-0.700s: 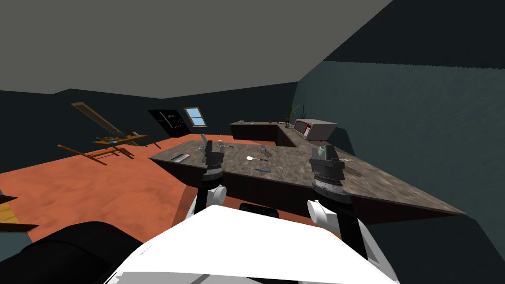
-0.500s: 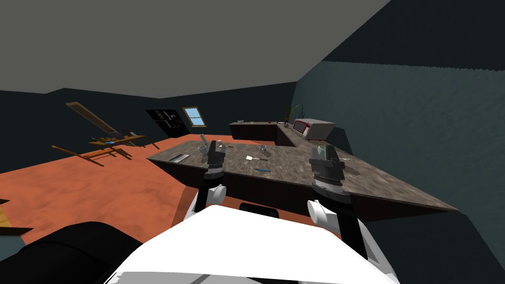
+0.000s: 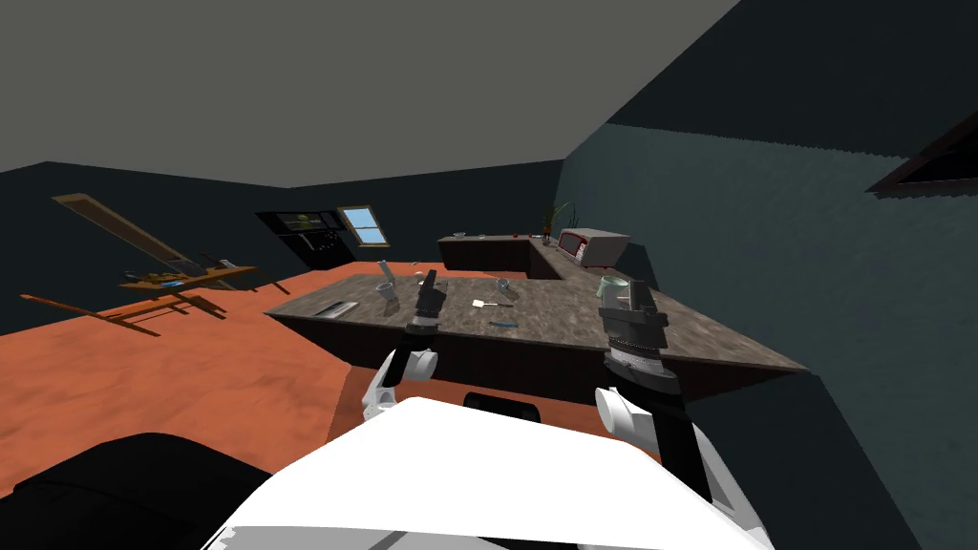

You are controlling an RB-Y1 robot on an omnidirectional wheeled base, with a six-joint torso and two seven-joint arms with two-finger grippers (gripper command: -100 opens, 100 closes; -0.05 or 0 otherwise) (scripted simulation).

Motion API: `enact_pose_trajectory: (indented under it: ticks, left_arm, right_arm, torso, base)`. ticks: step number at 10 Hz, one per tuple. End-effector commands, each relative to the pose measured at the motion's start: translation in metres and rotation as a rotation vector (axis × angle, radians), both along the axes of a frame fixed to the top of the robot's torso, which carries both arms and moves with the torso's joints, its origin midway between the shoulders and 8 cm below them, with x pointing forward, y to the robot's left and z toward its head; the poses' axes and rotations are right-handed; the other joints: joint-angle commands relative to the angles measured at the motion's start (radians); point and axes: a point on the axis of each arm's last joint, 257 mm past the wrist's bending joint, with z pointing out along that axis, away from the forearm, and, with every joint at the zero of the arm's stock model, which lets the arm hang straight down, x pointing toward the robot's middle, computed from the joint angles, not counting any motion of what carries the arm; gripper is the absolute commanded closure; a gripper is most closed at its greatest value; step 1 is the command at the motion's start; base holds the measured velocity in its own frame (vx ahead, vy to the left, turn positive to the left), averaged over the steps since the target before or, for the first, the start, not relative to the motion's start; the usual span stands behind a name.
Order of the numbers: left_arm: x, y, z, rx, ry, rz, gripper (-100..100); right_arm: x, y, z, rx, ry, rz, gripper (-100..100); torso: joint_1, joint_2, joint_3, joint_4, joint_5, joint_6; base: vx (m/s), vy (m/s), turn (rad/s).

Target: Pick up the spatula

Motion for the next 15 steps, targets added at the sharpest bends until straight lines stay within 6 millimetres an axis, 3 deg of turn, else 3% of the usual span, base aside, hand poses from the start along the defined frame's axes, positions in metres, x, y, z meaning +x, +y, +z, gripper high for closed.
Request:
enact_pose_trajectory:
  ticks: [1, 6, 7, 8, 9, 10, 15]
  left_arm:
    - [0.012, -0.002, -0.005, 0.015, 0.024, -0.013, -100]
    - [0.074, -0.003, -0.034, 0.087, 0.177, -0.057, -100]
    - [0.075, -0.003, -0.036, 0.086, 0.184, -0.056, -100]
    - [0.092, 0.001, -0.042, 0.1, 0.224, -0.057, -100]
    - [0.093, 0.001, -0.044, 0.1, 0.233, -0.055, -100]
    - [0.109, 0.007, -0.05, 0.112, 0.271, -0.052, -100]
    - [0.147, 0.028, -0.073, 0.122, 0.4, -0.02, -100]
  right_arm:
    - [0.0, 0.0, 0.0, 0.0, 0.0, 0.0, 0]
    - [0.0, 0.0, 0.0, 0.0, 0.0, 0.0, 0]
    - [0.0, 0.0, 0.0, 0.0, 0.0, 0.0, 0]
    - [0.0, 0.0, 0.0, 0.0, 0.0, 0.0, 0]
    - [0.0, 0.0, 0.0, 0.0, 0.0, 0.0, 0]
    - [0.0, 0.0, 0.0, 0.0, 0.0, 0.0, 0]
    - [0.0, 0.0, 0.0, 0.0, 0.0, 0.0, 0]
  torso:
    - [0.0, 0.0, 0.0, 0.0, 0.0, 0.0]
    - [0.001, -0.001, -0.001, 0.0, 0.0, -0.001]
    - [0.001, -0.002, -0.001, 0.0, 0.0, 0.0]
    - [0.001, -0.002, -0.001, 0.0, 0.0, -0.001]
    - [0.001, -0.002, -0.001, 0.0, 0.0, 0.0]
    - [0.001, -0.003, -0.001, -0.001, 0.0, -0.001]
    - [0.001, -0.003, -0.002, -0.001, 0.0, 0.0]
  base:
    - [-0.055, -0.007, -0.061]
    - [-0.058, -0.002, -0.141]
    - [-0.036, 0.0, -0.071]
    - [-0.044, -0.006, -0.142]
    - [-0.035, -0.005, -0.091]
    - [-0.038, -0.006, -0.172]
    - [-0.034, 0.001, -0.12]
